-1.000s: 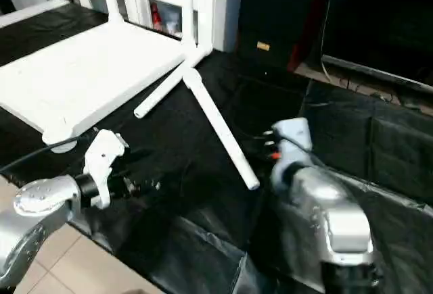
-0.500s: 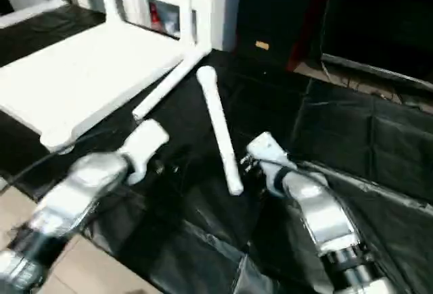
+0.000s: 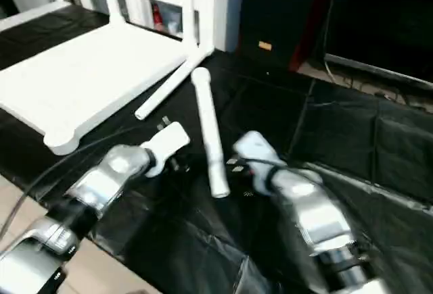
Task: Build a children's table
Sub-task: Pick table leg
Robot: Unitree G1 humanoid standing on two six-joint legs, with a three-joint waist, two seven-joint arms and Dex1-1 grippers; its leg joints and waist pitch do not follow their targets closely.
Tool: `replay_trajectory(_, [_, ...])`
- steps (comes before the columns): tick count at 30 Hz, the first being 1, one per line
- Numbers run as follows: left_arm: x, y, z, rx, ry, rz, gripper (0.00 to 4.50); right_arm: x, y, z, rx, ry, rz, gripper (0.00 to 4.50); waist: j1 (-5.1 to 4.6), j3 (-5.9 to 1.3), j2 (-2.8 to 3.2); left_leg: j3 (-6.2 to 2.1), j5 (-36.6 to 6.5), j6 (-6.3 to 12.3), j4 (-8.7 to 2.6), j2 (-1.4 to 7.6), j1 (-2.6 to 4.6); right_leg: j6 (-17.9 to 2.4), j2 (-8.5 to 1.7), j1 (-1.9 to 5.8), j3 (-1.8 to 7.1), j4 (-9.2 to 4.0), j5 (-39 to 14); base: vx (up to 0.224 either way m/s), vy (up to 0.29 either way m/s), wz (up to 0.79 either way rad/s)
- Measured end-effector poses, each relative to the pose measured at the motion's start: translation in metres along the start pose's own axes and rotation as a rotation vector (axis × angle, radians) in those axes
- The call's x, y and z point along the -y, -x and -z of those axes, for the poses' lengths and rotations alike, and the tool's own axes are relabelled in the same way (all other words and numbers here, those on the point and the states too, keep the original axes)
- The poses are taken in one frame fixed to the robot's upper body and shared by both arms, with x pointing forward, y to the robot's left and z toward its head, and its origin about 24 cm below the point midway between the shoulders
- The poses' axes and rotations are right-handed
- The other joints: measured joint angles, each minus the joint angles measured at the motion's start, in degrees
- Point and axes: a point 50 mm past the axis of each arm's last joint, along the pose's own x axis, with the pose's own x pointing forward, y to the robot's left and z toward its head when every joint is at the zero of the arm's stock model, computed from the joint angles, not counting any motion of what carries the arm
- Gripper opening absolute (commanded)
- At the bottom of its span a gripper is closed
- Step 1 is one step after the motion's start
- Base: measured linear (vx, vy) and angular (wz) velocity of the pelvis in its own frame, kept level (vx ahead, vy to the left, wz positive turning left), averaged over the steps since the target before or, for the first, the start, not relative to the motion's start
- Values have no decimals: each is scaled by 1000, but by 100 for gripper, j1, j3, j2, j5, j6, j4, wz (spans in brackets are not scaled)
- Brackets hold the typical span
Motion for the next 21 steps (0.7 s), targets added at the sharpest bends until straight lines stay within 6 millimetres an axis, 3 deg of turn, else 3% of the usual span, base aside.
replay_trajectory(13, [-33, 17, 18, -60, -58, -76, 382, -17, -8, -4, 2, -18, -111, 352, 49, 0, 0, 0, -1, -1, -2, 1, 9, -2, -3, 5, 0, -5, 1, 0, 0, 0])
replay_trajectory(21, [-38, 19, 10, 11, -50, -69, 382, -17, -10, -10, 24, -37, -123, 352, 97, 0, 0, 0, -17, -29, -2, 1, 8, -7, -4, 7, 0, -4, 4, 0, 0, 0])
